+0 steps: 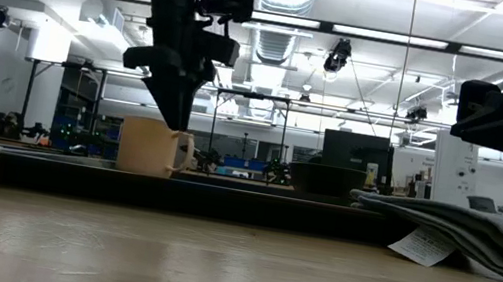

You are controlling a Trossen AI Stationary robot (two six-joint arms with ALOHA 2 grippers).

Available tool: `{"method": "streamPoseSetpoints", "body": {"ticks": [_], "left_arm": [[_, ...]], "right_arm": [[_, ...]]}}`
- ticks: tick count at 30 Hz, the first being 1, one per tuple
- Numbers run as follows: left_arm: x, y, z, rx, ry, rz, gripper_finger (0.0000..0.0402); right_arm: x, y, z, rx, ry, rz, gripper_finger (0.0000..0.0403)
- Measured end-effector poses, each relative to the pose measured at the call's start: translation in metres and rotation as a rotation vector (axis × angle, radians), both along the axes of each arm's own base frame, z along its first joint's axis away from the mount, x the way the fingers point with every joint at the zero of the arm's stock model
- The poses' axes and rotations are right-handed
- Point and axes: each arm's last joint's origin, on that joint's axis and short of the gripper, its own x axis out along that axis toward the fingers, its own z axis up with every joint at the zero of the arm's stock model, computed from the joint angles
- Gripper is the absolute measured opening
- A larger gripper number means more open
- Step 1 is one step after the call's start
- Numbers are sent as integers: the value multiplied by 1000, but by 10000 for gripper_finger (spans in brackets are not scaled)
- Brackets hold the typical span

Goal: Set up tray
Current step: Put the yellow mug on the black serving tray

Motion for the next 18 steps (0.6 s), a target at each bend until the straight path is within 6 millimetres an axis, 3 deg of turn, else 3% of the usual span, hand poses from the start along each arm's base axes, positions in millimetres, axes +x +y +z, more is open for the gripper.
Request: {"method": "streamPoseSetpoints", "body": {"ticks": [18], "left_arm": [[3, 9, -4, 102, -46, 50, 104]], "right_arm": [[0, 0, 0, 0, 0, 0, 68]]}}
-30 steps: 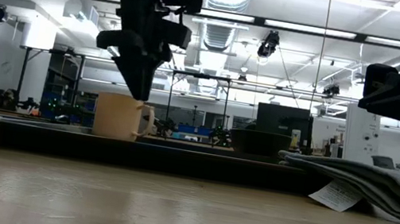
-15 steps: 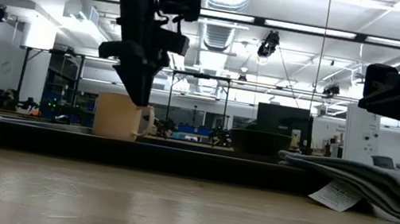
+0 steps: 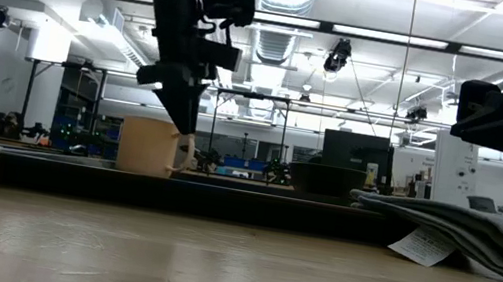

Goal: Set up tray
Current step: Put the yellow mug on the black serving tray

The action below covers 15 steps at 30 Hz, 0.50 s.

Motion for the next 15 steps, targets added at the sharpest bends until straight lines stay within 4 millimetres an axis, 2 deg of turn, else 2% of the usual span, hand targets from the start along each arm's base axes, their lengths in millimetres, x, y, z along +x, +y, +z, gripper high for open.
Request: {"method": "streamPoseSetpoints", "body": {"ticks": [11, 15], "left_arm": [[-1, 0, -3, -1, 4, 3, 104], [-1, 1, -2, 58, 10, 25, 104]], "right_arm": [[0, 0, 0, -1, 0, 0, 68], [0, 0, 0, -1, 0, 0, 68]]}}
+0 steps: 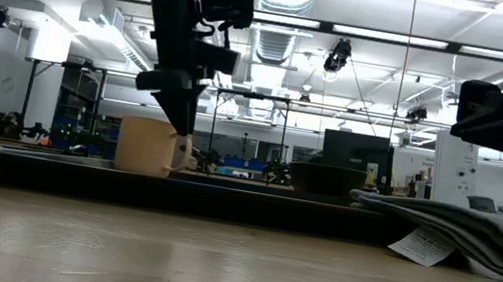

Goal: Set up tray
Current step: Put the yellow mug on the black serving tray

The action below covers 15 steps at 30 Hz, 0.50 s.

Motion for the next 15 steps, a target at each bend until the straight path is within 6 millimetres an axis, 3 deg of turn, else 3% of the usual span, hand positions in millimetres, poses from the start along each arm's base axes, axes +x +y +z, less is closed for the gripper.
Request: {"method": "streamPoseSetpoints", "body": {"ticks": [15], "left_arm": [[-1, 1, 0, 23, 9, 2, 104]], "right_arm": [[0, 0, 0, 1, 0, 0, 68]]}}
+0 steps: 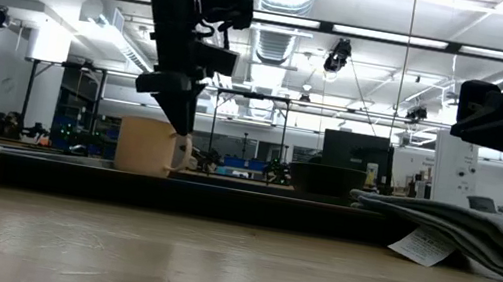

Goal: Set up tray
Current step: Put the yellow mug on the black serving tray

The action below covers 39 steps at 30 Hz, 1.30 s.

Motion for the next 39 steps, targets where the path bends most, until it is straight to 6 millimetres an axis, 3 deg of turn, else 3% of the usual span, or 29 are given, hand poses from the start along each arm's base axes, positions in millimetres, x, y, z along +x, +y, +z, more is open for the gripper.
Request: {"method": "streamPoseSetpoints", "body": {"ticks": [39], "left_arm": [[-2, 8, -2, 153, 4, 76, 104]], "right_arm": [[0, 0, 0, 0, 0, 0, 68]]}}
